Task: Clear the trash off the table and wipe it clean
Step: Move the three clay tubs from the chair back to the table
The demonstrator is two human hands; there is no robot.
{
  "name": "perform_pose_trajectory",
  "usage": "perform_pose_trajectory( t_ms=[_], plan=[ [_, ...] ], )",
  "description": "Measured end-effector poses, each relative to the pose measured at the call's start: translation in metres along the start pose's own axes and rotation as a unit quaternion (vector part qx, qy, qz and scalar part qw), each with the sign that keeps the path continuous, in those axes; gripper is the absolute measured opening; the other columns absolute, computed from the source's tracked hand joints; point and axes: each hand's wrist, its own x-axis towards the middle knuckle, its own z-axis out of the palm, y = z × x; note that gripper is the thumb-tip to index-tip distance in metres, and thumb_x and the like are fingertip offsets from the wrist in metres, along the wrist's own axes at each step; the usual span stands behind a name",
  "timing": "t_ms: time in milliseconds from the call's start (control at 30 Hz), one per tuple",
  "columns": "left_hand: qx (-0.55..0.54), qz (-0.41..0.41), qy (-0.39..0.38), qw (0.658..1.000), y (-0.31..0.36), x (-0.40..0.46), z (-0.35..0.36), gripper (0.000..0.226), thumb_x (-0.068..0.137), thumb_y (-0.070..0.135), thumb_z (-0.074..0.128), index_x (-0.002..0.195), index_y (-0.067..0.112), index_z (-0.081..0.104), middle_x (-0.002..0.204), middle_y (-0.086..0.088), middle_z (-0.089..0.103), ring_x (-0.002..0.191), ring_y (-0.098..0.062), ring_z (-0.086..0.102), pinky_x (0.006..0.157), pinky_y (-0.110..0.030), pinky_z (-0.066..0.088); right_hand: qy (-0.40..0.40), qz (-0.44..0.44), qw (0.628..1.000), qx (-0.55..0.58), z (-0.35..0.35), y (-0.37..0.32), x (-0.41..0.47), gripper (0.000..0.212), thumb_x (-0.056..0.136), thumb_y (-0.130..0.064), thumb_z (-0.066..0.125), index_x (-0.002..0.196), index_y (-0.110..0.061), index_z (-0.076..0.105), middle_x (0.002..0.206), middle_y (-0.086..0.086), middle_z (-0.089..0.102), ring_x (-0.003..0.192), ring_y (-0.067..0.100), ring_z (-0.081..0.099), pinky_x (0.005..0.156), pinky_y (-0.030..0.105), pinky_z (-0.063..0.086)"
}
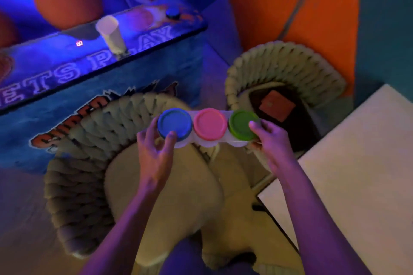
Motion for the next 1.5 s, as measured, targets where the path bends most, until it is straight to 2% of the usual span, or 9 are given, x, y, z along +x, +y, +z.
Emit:
perform_pose_trajectory(
  t_ms=[200, 367, 500, 567, 633, 900, 1033, 1267, 1500],
  plan=[
    [0.017, 0.062, -0.097, 0.993, 0.051, -0.068, 0.081, 0.061, 0.084, 0.054, 0.061, 0.141, 0.034, 0.052, 0.116, 0.006, 0.044, 0.106, -0.013, 0.057, 0.104, -0.038, 0.047, 0.09, -0.01, 0.992, 0.085, -0.136, 0.005, -0.052, 0.023, 0.089, -0.018, 0.072, 0.11, -0.011, 0.07, 0.086, 0.004, 0.071, 0.068, 0.011, 0.063, 0.056, 0.025, 0.051],
    [0.024, 0.118, -0.183, 0.976, 0.087, -0.139, 0.151, 0.061, 0.078, 0.062, 0.059, 0.136, 0.043, 0.05, 0.114, 0.015, 0.046, 0.118, -0.021, 0.053, 0.106, -0.048, 0.045, 0.162, -0.01, 0.979, 0.123, -0.254, 0.029, -0.1, 0.019, 0.088, -0.02, 0.072, 0.106, -0.013, 0.071, 0.082, 0.003, 0.065, 0.064, 0.012, 0.053, 0.054, 0.027, 0.046],
    [0.042, 0.148, -0.261, 0.953, 0.113, -0.198, 0.204, 0.074, 0.08, 0.059, 0.063, 0.146, 0.034, 0.041, 0.119, 0.006, 0.047, 0.121, -0.015, 0.052, 0.104, -0.034, 0.045, 0.214, -0.014, 0.964, 0.156, -0.34, 0.053, -0.146, 0.021, 0.088, -0.022, 0.072, 0.108, -0.014, 0.07, 0.082, 0.004, 0.063, 0.065, 0.013, 0.051, 0.058, 0.028, 0.046],
    [0.047, 0.155, -0.297, 0.941, 0.123, -0.223, 0.227, 0.064, 0.091, 0.039, 0.068, 0.148, 0.029, 0.041, 0.13, -0.003, 0.043, 0.11, 0.004, 0.053, 0.087, -0.005, 0.043, 0.242, -0.017, 0.955, 0.169, -0.371, 0.065, -0.165, 0.019, 0.089, -0.021, 0.072, 0.106, -0.013, 0.071, 0.079, 0.003, 0.061, 0.063, 0.014, 0.049, 0.058, 0.029, 0.044],
    [0.047, 0.158, -0.343, 0.925, 0.133, -0.254, 0.256, 0.06, 0.095, 0.027, 0.066, 0.15, 0.027, 0.04, 0.132, -0.001, 0.039, 0.107, -0.001, 0.054, 0.069, 0.004, 0.04, 0.28, -0.022, 0.941, 0.186, -0.406, 0.077, -0.19, 0.017, 0.089, -0.019, 0.072, 0.106, -0.015, 0.07, 0.077, 0.002, 0.059, 0.061, 0.014, 0.048, 0.058, 0.029, 0.043],
    [0.073, 0.196, -0.438, 0.874, 0.16, -0.318, 0.328, 0.063, 0.092, 0.038, 0.066, 0.149, 0.031, 0.04, 0.127, 0.002, 0.041, 0.108, -0.011, 0.058, 0.073, -0.012, 0.045, 0.37, -0.002, 0.903, 0.216, -0.479, 0.119, -0.243, 0.032, 0.09, -0.018, 0.071, 0.121, -0.02, 0.063, 0.08, 0.006, 0.053, 0.062, 0.018, 0.052, 0.058, 0.031, 0.046],
    [0.097, 0.221, -0.478, 0.844, 0.166, -0.332, 0.366, 0.077, 0.084, 0.047, 0.074, 0.149, 0.031, 0.037, 0.126, 0.006, 0.038, 0.111, -0.015, 0.057, 0.087, -0.033, 0.054, 0.405, 0.02, 0.886, 0.224, -0.505, 0.131, -0.251, 0.03, 0.091, -0.019, 0.069, 0.12, -0.023, 0.063, 0.086, 0.008, 0.057, 0.069, 0.018, 0.056, 0.062, 0.032, 0.05],
    [0.137, 0.265, -0.491, 0.818, 0.157, -0.33, 0.429, 0.095, 0.065, 0.062, 0.077, 0.145, 0.029, 0.037, 0.126, 0.003, 0.041, 0.103, -0.015, 0.057, 0.071, -0.014, 0.046, 0.411, 0.075, 0.879, 0.228, -0.534, 0.136, -0.221, 0.031, 0.09, -0.022, 0.069, 0.12, -0.024, 0.061, 0.097, 0.012, 0.061, 0.072, 0.021, 0.057, 0.061, 0.03, 0.052],
    [0.144, 0.26, -0.49, 0.82, 0.158, -0.303, 0.512, 0.092, 0.069, 0.05, 0.083, 0.145, 0.025, 0.038, 0.131, -0.003, 0.044, 0.103, -0.016, 0.056, 0.075, -0.016, 0.049, 0.403, 0.117, 0.877, 0.235, -0.573, 0.128, -0.144, 0.033, 0.092, -0.023, 0.067, 0.123, -0.025, 0.059, 0.107, 0.013, 0.064, 0.074, 0.024, 0.06, 0.063, 0.034, 0.056]
  ],
)
